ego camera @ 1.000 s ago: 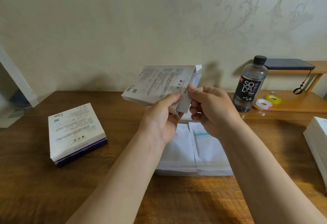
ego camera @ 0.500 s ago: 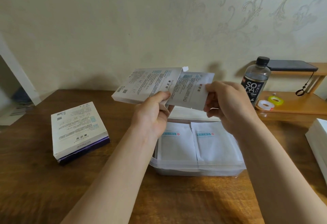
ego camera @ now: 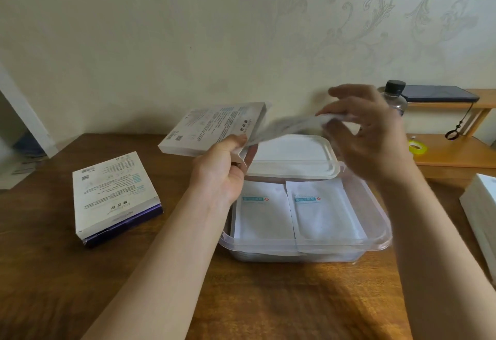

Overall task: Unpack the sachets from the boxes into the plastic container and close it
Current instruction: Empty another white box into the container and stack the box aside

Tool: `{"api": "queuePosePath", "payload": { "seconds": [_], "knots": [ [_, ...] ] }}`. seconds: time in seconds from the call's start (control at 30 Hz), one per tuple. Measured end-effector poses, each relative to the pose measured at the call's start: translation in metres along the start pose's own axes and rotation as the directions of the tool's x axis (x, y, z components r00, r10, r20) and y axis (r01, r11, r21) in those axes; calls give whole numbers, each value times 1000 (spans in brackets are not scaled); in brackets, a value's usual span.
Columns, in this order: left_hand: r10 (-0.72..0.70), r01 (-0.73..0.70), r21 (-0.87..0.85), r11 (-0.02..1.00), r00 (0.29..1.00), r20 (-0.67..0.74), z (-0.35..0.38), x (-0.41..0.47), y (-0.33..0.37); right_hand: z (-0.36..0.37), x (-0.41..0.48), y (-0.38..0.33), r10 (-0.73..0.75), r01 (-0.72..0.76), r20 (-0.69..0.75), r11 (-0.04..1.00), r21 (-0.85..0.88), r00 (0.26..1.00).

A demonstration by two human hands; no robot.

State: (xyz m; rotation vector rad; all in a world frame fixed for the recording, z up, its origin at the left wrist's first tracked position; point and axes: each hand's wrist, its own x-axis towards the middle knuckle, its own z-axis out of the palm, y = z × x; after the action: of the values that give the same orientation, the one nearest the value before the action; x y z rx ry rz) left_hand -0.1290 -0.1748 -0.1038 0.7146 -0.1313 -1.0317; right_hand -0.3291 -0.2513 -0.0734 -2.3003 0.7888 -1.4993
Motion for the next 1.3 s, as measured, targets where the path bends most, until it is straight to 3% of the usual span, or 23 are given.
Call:
{"api": "queuePosePath", "payload": {
  "seconds": [0.1, 0.2, 0.37, 0.57, 0.7, 0.87, 1.13, 1.2, 1.3],
  "knots": [
    [37, -37, 14, 999, 999, 2, -3, 3, 3, -14, 1, -7, 102, -102, 11, 985, 142, 995],
    [48, -46, 64, 997, 999, -24, -4, 3, 3, -14, 0, -4, 218, -250, 161, 943, 221, 963],
    [48, -47, 23, 999, 998, -45, -3, 0, 0, 4, -7, 2, 353, -489, 442, 838, 242, 824],
    [47, -48, 28, 998, 999, 8, -1, -3, -6, 20, -15, 6, 402, -599, 637, 792, 119, 657],
    [46, -46, 16, 999, 998, 37, -2, -3, -6, 30, -16, 9, 446, -549, 582, 836, 3, 680],
    [55, -54, -11, 998, 998, 40, -1, -6, -5, 41, -18, 2, 394, -287, 645, 919, -270, 655],
    [70, -69, -19, 997, 997, 24, 0, -10, -5, 45, -17, -12, 323, 29, 640, 879, -476, 697],
    [69, -69, -17, 997, 997, 36, 0, -9, -4, 46, -19, -16, 337, 32, 719, 895, -446, 607],
    [60, -59, -23, 998, 997, 50, 0, -9, -4, 49, -26, -20, 414, 40, 826, 886, -463, 383]
  ]
}}
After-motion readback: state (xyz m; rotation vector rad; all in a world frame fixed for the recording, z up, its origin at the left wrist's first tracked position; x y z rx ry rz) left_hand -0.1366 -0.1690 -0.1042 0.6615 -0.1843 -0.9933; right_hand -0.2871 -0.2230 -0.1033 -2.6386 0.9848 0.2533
